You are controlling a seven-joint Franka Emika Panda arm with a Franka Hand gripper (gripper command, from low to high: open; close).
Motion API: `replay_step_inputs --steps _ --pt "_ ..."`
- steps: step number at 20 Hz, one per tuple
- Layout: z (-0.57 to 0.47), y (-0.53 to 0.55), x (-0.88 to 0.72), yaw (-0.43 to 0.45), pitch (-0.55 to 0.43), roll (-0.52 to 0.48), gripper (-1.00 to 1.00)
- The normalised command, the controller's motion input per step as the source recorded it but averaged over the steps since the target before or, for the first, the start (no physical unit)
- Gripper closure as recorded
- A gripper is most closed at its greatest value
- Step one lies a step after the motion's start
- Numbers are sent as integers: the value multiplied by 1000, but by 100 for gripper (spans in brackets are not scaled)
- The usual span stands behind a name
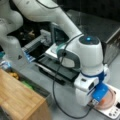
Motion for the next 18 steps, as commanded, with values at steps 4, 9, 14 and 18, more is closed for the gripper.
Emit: replay_step_inputs --steps 4,9,14,18 --pt "-68 73 -158 81 -35 -288 100" --pt "-50 64 -159 84 -37 -284 100" --pt "58 97 -158 71 -21 -267 100" --pt "115 143 -108 56 0 -244 100"
